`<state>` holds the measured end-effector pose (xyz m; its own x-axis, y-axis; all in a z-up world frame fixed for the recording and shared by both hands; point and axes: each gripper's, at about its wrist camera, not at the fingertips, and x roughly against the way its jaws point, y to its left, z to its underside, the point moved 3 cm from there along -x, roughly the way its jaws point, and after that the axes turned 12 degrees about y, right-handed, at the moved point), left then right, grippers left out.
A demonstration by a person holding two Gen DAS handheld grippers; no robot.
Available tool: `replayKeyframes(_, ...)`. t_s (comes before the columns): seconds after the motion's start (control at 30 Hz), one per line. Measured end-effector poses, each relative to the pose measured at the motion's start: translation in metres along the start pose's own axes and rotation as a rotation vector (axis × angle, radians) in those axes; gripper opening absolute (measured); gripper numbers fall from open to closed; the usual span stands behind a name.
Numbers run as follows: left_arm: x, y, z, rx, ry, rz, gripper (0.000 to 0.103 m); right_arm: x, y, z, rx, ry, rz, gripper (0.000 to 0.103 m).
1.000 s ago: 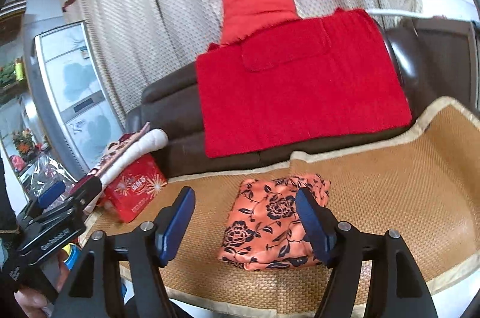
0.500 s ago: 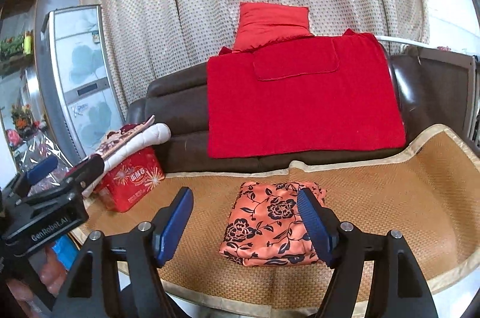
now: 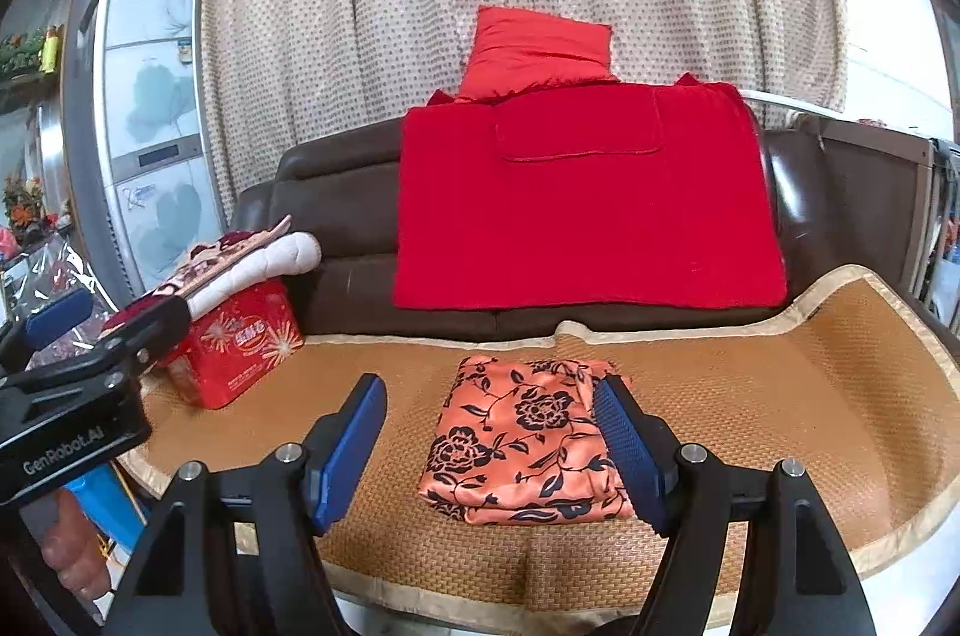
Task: Fold small clothes
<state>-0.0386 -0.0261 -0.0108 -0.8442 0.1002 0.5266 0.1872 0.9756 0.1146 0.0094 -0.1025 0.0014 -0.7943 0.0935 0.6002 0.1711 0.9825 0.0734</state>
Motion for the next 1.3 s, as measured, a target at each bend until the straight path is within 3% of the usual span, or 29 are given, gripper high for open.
replayKeyframes(1.3, 0.0045, -0.0043, 0.0001, -0.024, 0.004, 0.017, 0.103, 0.008, -0.0046, -0.0003, -0.014, -0.011, 0.039, 0.075)
